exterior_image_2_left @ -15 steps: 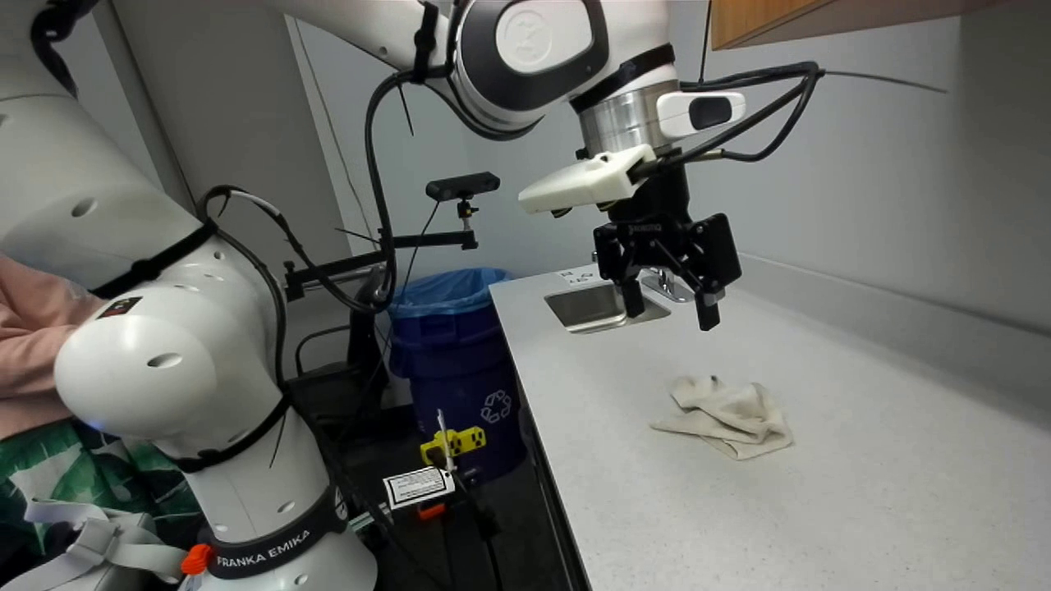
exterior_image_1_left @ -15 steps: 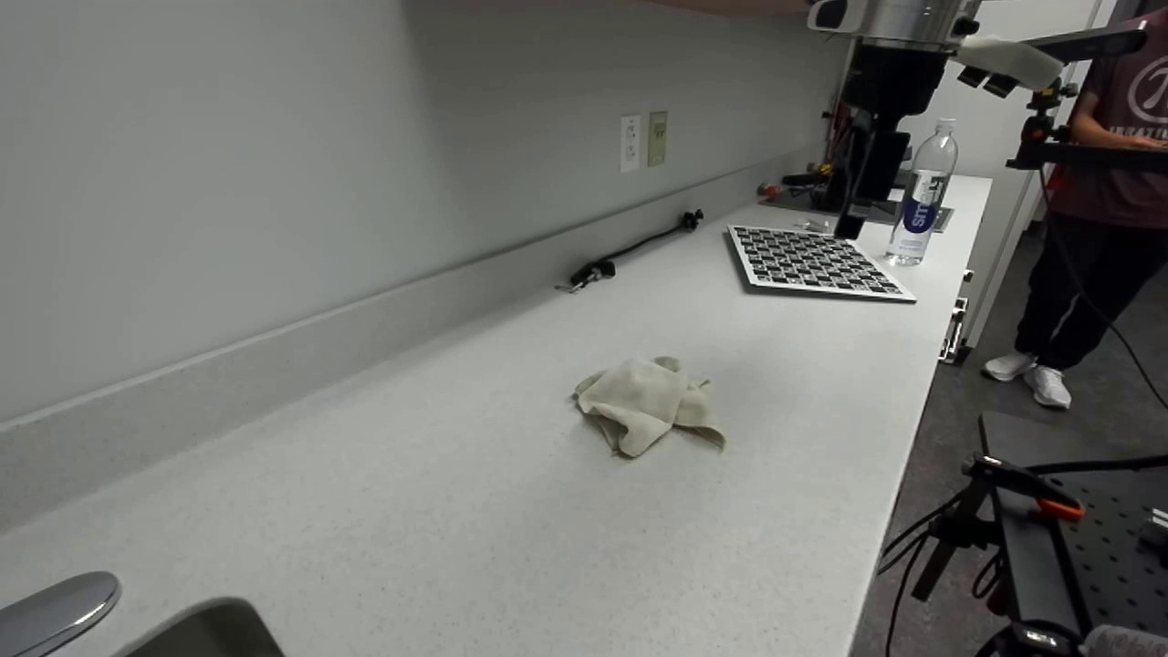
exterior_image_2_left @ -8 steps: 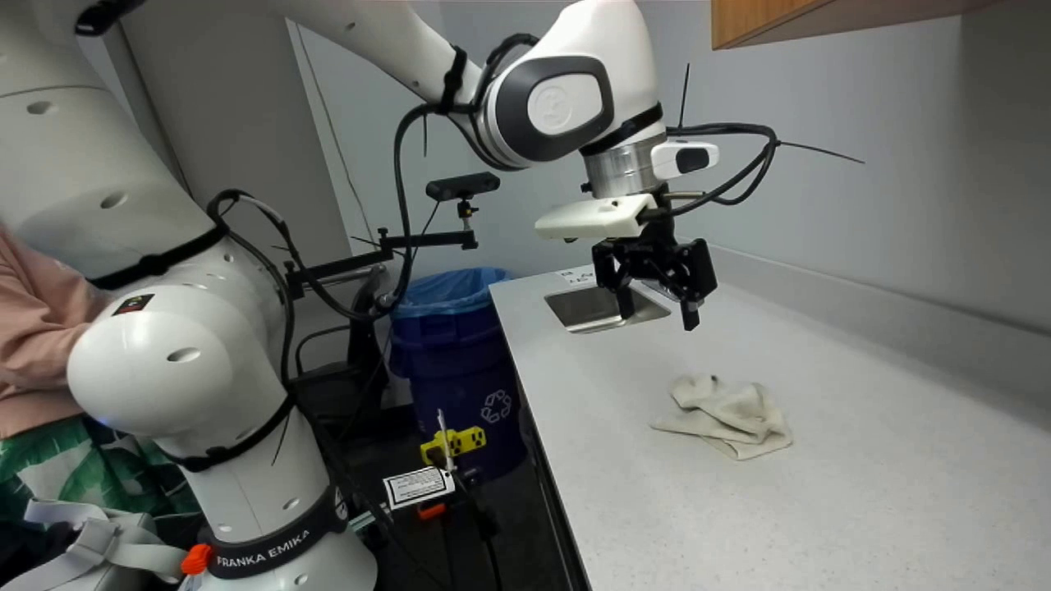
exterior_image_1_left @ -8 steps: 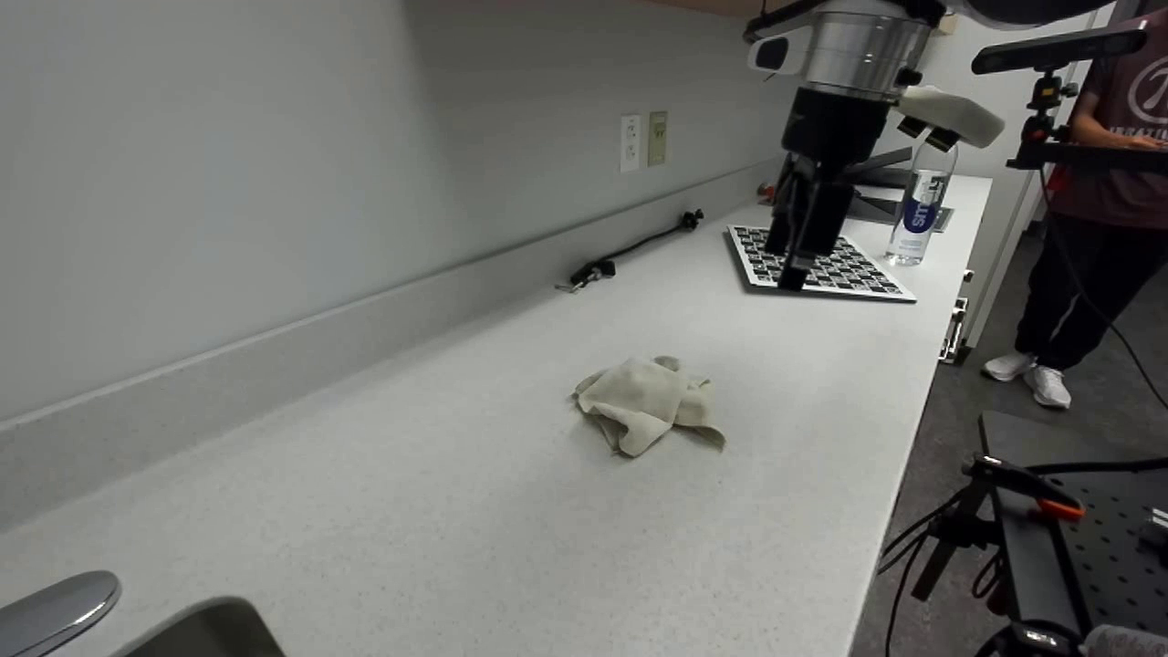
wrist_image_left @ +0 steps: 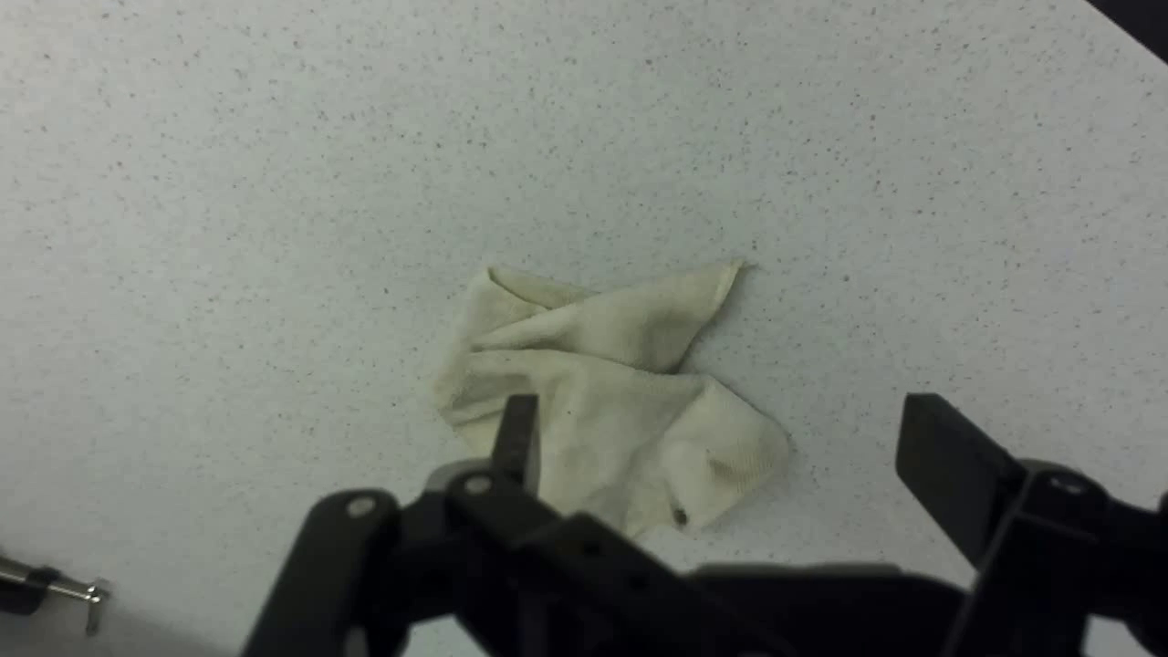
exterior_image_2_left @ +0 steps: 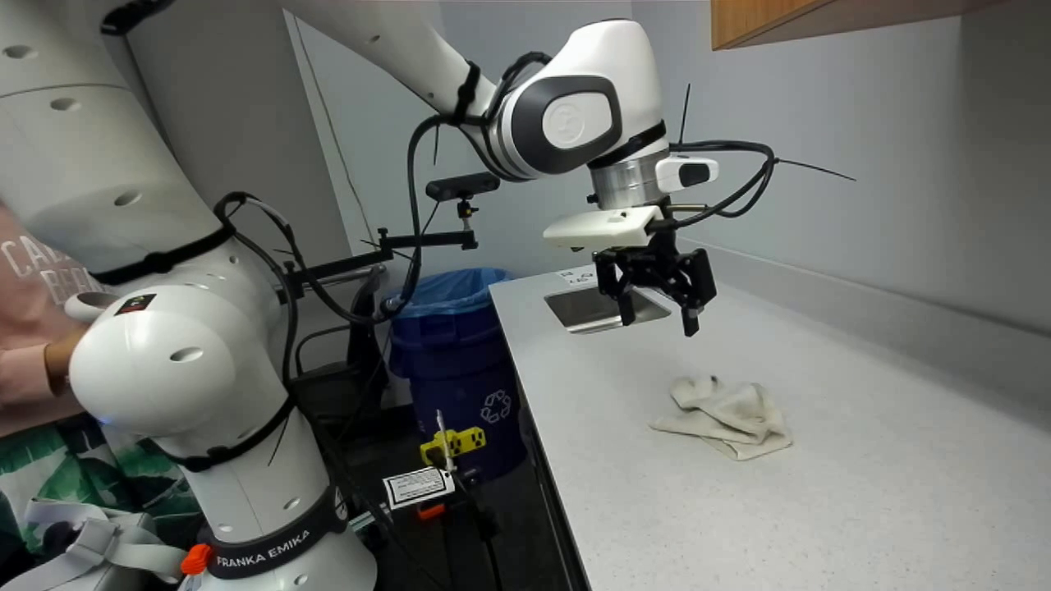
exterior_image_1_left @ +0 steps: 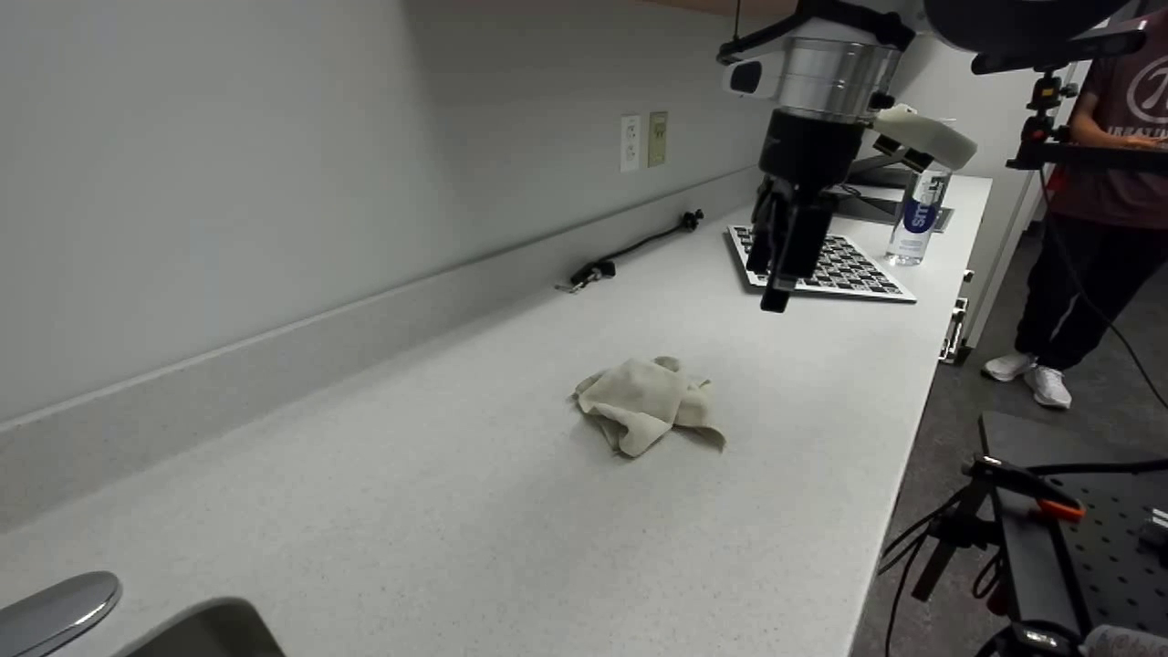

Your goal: Use the cloth to wipe the table.

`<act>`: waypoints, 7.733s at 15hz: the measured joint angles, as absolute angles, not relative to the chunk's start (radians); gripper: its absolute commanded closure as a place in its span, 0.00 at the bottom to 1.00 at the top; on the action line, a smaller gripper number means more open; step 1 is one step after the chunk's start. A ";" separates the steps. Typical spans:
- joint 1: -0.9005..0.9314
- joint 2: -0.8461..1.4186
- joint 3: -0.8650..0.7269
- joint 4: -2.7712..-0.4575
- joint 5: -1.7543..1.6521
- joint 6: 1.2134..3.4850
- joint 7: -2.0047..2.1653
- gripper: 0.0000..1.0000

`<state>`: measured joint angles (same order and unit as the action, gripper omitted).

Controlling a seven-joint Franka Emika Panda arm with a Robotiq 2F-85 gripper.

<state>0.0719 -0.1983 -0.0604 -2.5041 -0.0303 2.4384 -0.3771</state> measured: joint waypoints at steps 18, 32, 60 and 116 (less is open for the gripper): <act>0.064 0.195 -0.015 -2.320 0.032 2.688 -0.151 0.00; 0.024 0.412 -0.002 -2.180 0.032 2.686 -0.034 0.42; 0.128 0.467 0.340 -2.102 0.039 2.574 -0.288 0.97; 0.152 0.491 0.088 -1.972 -0.034 2.363 0.089 0.97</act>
<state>0.1518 0.4910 0.0885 -1.9722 -0.0343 2.3630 0.0891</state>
